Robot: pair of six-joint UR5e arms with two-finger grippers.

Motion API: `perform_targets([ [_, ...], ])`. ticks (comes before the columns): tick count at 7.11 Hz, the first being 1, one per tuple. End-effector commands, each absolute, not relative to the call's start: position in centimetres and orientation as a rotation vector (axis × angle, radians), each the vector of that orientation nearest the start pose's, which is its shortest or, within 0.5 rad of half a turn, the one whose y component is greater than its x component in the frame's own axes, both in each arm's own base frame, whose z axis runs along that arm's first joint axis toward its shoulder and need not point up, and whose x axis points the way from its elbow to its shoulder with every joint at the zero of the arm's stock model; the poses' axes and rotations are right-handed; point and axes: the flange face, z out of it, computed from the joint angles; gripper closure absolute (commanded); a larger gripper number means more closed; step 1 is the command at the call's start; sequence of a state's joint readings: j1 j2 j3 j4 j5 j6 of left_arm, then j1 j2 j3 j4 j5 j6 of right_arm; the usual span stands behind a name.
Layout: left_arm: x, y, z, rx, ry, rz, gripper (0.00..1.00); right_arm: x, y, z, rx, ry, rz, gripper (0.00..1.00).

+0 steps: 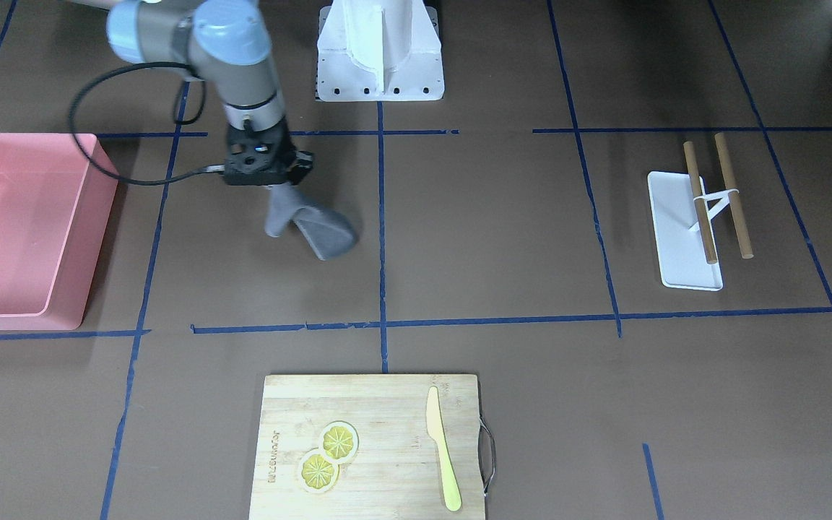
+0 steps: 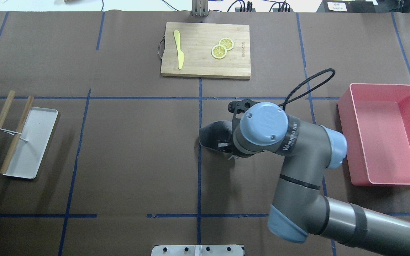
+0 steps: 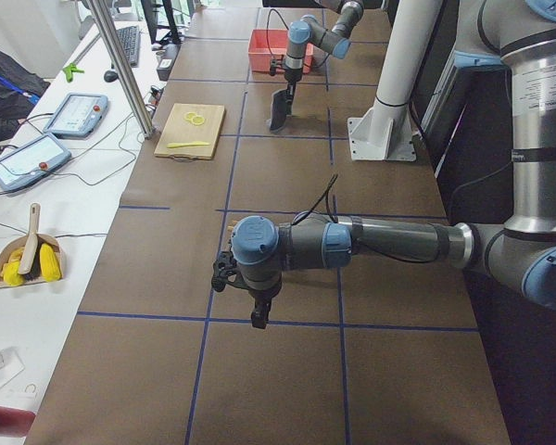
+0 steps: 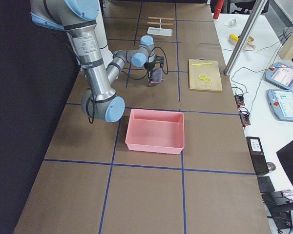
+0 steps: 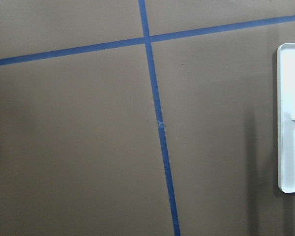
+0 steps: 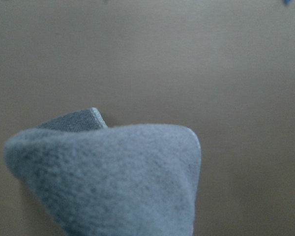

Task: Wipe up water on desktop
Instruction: 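Wipe the cloth back and forth across the table with the right gripper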

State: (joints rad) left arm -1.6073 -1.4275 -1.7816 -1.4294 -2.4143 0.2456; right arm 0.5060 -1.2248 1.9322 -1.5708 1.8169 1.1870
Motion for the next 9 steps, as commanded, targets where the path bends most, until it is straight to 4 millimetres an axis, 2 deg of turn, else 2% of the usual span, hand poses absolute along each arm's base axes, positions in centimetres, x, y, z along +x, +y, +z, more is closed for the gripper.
perform_targets([
  [1,-7.4,-42.3,62.7,0.056,0.848,0.167,0.0,-38.0,-37.6,40.2,0.07,-0.61,-0.007,1.0],
  [2,-7.4,-42.3,62.7,0.058,0.848,0.168,0.0,-36.3,-38.1,42.1,0.071,-0.578,-0.021,1.0],
  [3,-7.4,-42.3,62.6,0.059,0.848,0.169,0.0,-37.1,-38.0,41.8,0.077,-0.578,-0.029,1.0],
  [5,-7.4,-42.4,62.5,0.061,0.846,0.169,0.0,-41.3,-39.6,37.8,0.092,-0.637,-0.004,1.0],
  [7,-7.4,-42.4,62.5,0.061,0.846,0.17,0.0,-50.3,-40.5,30.1,0.054,-0.724,0.093,1.0],
  [8,-7.4,-42.4,62.5,0.061,0.846,0.169,0.0,-54.7,-41.1,25.1,0.027,-0.77,0.165,1.0],
  [9,-7.4,-42.4,62.5,0.061,0.847,0.167,0.0,-57.7,-40.7,21.7,0.006,-0.797,0.198,1.0],
])
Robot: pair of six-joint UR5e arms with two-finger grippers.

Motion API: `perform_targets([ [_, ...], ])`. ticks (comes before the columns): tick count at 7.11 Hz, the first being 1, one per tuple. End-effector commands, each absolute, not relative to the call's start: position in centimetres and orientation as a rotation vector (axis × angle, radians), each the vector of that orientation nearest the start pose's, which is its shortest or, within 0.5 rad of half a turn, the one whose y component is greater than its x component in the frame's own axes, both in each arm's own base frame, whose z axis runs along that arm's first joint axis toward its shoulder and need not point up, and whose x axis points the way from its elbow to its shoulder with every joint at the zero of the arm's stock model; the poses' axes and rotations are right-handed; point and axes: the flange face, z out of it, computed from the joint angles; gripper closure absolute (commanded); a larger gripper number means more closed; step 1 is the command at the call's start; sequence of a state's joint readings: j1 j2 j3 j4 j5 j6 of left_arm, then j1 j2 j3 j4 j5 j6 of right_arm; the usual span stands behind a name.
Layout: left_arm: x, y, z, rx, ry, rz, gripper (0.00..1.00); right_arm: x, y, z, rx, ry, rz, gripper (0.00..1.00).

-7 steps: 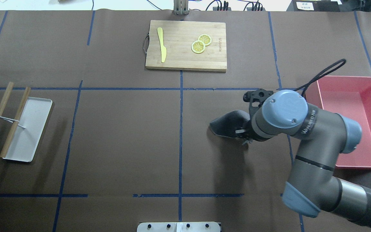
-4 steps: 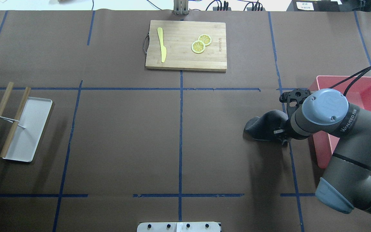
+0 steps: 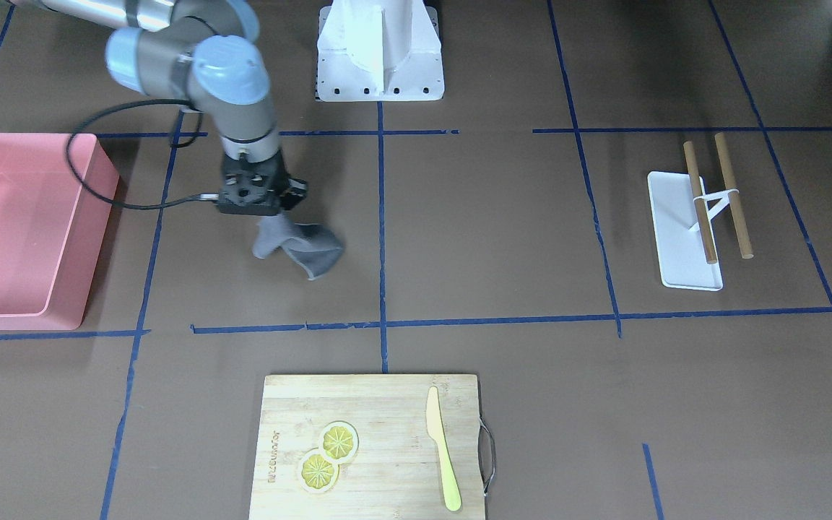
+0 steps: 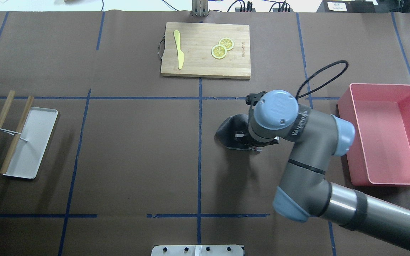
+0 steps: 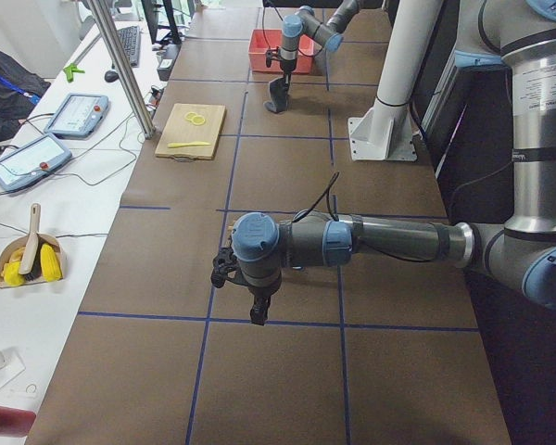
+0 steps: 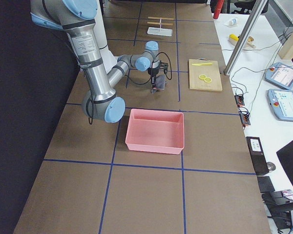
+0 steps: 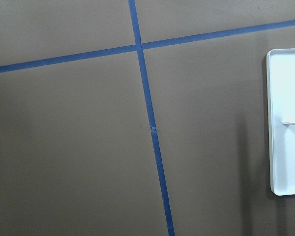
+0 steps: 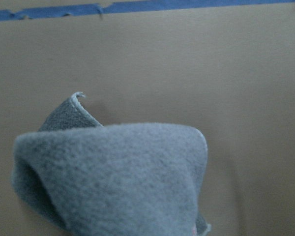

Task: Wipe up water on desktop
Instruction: 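Wipe the cloth back and forth across the table with the right gripper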

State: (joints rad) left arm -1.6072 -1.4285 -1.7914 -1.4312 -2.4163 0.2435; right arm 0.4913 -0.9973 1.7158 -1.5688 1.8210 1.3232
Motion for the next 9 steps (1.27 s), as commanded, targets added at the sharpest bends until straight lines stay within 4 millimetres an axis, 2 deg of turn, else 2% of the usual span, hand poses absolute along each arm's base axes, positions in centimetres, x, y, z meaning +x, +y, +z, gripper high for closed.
perform_targets([
  [1,-7.4,-42.4,62.5,0.06,0.846,0.168,0.0,-59.2,-40.1,18.3,-0.006,-0.833,0.226,1.0],
  [2,-7.4,-42.3,62.6,0.059,0.848,0.167,0.0,-58.8,-40.1,17.0,-0.001,-0.854,0.225,1.0],
  [3,-7.4,-42.3,63.1,0.05,0.847,0.163,0.0,-58.3,-40.5,17.7,0.004,-0.846,0.223,1.0],
  [4,-7.5,-42.3,63.1,0.049,0.846,0.162,0.0,-55.1,-42.6,19.1,0.017,-0.846,0.217,1.0],
  [5,-7.5,-42.3,63.1,0.049,0.846,0.163,0.0,-50.4,-43.8,22.0,0.025,-0.848,0.166,1.0],
  [7,-7.5,-42.3,63.0,0.05,0.846,0.163,0.0,-37.3,-46.7,28.6,0.051,-0.849,0.082,1.0],
  [9,-7.5,-42.3,62.9,0.052,0.845,0.165,0.0,-24.5,-48.6,36.0,0.087,-0.818,-0.002,1.0],
])
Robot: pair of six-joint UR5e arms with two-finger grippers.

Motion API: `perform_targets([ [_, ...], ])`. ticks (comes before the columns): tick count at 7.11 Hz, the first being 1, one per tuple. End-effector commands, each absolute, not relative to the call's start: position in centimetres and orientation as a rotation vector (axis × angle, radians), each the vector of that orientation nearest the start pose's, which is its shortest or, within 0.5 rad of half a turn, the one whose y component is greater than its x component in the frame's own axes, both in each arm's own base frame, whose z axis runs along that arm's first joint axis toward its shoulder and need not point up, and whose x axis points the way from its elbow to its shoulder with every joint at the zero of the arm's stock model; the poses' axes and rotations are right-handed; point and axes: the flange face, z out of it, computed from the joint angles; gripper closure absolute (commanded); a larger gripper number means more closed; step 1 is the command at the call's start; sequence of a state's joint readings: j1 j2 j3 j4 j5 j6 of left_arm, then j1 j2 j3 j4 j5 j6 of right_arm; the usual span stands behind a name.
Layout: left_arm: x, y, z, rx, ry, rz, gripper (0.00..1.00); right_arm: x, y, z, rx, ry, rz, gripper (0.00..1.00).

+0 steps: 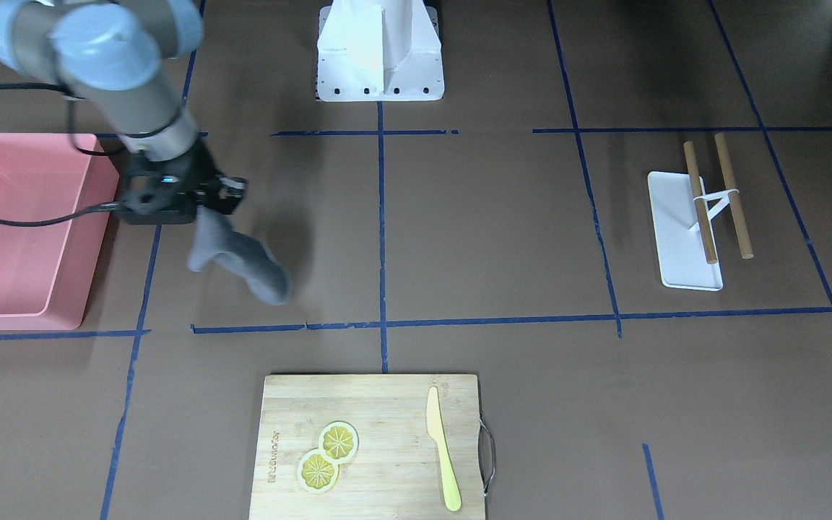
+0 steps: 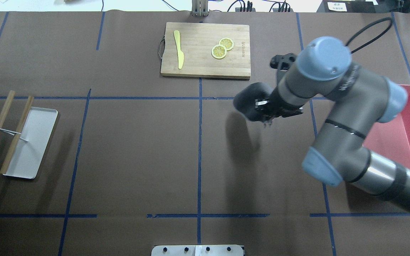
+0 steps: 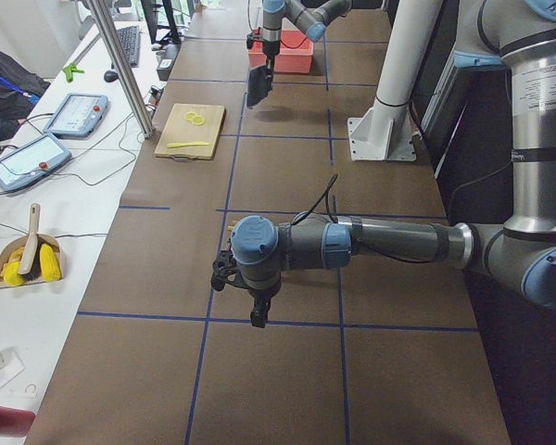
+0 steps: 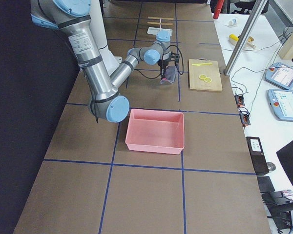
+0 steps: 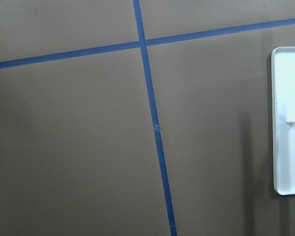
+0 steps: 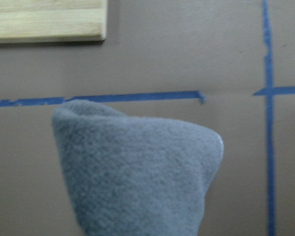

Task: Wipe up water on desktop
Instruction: 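Carry the grey cloth with the right gripper into the pink bin and release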

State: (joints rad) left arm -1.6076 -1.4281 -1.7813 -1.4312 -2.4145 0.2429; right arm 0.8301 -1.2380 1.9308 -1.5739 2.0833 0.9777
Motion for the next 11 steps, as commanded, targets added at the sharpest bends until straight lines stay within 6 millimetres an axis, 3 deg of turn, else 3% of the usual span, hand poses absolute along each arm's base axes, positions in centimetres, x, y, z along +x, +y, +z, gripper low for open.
perform_targets([
  [1,-7.5,-42.3,62.6,0.057,0.845,0.166,0.0,-18.2,-48.3,40.3,0.114,-0.79,-0.063,1.0],
  [3,-7.4,-42.4,62.1,0.067,0.845,0.169,0.0,-8.8,-46.0,48.5,0.149,-0.714,-0.205,1.0],
  [5,-7.4,-42.4,62.0,0.068,0.845,0.17,0.0,-4.5,-43.7,52.6,0.102,-0.717,-0.15,1.0],
  [6,-7.4,-42.4,61.9,0.07,0.846,0.17,0.0,-3.8,-42.9,53.6,0.085,-0.716,-0.129,1.0],
  [9,-7.4,-42.4,61.9,0.07,0.846,0.17,0.0,-3.8,-43.1,53.6,0.083,-0.714,-0.125,1.0],
  [10,-7.4,-42.4,61.9,0.07,0.846,0.17,0.0,-3.8,-43.3,53.5,0.086,-0.715,-0.127,0.91],
  [11,-7.4,-42.4,61.9,0.07,0.846,0.17,0.0,-3.9,-43.3,53.4,0.081,-0.719,-0.112,0.02],
])
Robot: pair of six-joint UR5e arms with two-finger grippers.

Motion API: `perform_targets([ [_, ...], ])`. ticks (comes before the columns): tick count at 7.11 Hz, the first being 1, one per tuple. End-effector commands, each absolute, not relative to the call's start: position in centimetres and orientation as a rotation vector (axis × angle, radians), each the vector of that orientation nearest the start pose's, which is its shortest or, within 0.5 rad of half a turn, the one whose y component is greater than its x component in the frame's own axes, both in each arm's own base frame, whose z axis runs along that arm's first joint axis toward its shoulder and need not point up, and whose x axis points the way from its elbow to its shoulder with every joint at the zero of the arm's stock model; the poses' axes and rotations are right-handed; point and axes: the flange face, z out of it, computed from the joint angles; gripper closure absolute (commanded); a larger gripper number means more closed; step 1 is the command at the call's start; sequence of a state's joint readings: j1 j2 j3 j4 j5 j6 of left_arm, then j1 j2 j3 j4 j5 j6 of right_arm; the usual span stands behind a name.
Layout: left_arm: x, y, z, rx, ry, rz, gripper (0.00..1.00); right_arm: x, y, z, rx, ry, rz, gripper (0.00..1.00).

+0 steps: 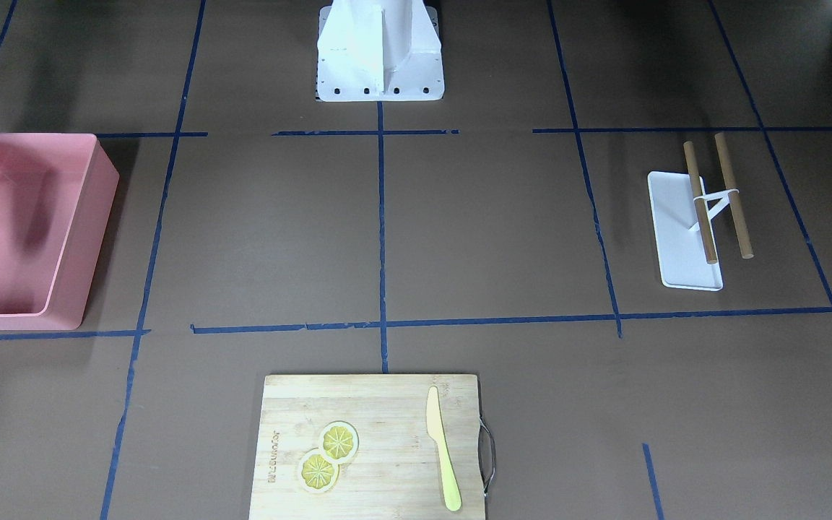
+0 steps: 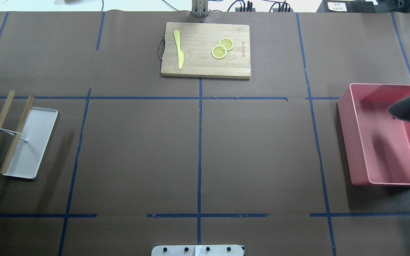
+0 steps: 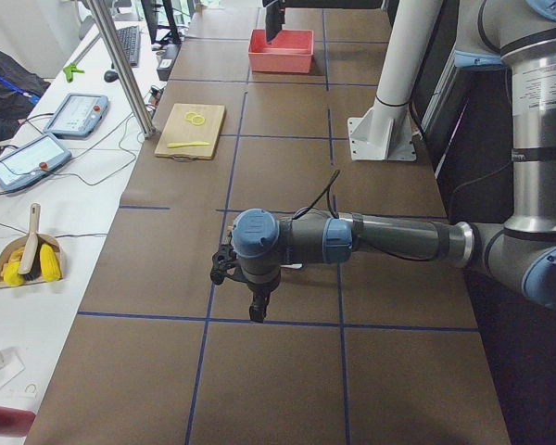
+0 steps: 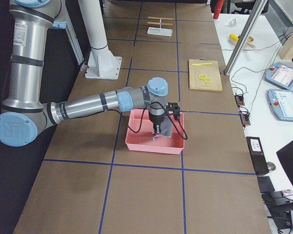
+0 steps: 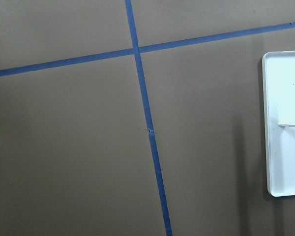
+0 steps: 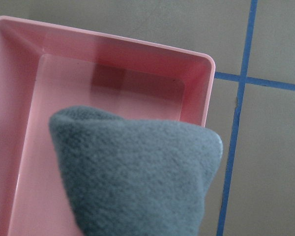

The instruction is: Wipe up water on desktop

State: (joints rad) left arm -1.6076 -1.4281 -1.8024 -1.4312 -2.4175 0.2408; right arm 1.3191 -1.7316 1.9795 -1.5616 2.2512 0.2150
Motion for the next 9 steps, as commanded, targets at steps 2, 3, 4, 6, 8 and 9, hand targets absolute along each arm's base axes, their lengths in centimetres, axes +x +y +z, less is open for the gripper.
perform_targets([
  [2,-7.4,-42.4,61.9,0.071,0.846,0.172,0.0,-4.0,-43.4,53.4,0.081,-0.719,-0.111,0.0],
  [3,-7.4,-42.4,61.9,0.071,0.845,0.173,0.0,-3.9,-43.5,53.4,0.082,-0.719,-0.111,0.0],
  [4,-7.5,-42.5,62.0,0.071,0.835,0.177,0.0,-3.7,-43.2,54.1,0.073,-0.717,-0.115,0.0],
  [6,-7.5,-42.7,62.0,0.073,0.831,0.179,0.0,0.4,-41.8,56.7,0.082,-0.717,-0.116,0.0],
  [8,-7.7,-43.3,62.1,0.076,0.807,0.181,0.0,6.2,-40.3,62.9,0.084,-0.762,-0.142,0.0],
  [9,-7.7,-43.5,61.3,0.093,0.803,0.191,0.0,6.7,-39.1,64.3,0.062,-0.753,-0.116,0.0],
])
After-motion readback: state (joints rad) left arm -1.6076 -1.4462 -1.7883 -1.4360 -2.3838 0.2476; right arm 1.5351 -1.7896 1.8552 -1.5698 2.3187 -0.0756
